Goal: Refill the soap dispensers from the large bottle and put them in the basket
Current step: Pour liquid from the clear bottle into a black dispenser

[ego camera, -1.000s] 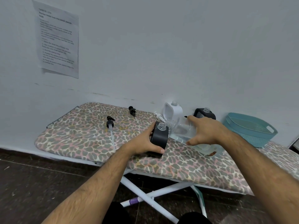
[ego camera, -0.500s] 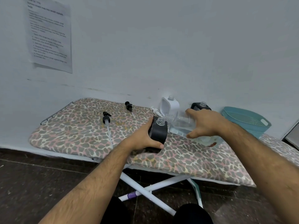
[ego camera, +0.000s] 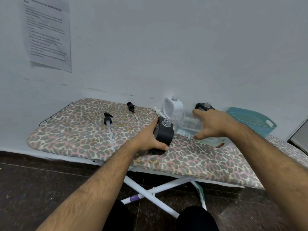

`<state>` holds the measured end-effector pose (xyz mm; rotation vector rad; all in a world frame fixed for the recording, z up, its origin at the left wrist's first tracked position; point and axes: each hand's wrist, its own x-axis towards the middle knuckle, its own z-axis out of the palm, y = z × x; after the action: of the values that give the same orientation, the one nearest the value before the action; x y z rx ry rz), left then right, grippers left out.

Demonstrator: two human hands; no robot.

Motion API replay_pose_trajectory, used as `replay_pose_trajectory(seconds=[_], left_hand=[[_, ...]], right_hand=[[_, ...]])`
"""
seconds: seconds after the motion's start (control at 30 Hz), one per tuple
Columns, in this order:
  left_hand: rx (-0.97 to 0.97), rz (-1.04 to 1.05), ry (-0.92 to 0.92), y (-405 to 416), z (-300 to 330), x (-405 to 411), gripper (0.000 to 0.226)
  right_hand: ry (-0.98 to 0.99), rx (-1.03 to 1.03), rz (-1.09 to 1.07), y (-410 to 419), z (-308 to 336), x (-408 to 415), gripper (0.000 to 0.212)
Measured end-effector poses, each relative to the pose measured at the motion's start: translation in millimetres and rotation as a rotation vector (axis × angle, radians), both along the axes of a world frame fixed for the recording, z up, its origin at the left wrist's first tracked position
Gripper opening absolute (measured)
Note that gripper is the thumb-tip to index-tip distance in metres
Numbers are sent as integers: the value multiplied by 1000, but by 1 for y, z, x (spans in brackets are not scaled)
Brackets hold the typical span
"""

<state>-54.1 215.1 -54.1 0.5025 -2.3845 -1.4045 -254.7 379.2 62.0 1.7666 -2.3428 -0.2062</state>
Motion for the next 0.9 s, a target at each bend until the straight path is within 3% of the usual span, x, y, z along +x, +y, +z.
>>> replay_pose_trajectory(seconds=[0.9], left_hand=[[-35, -12, -72, 13, 15, -6, 113]], right_hand=[[34, 12, -22, 11, 5, -7, 91]])
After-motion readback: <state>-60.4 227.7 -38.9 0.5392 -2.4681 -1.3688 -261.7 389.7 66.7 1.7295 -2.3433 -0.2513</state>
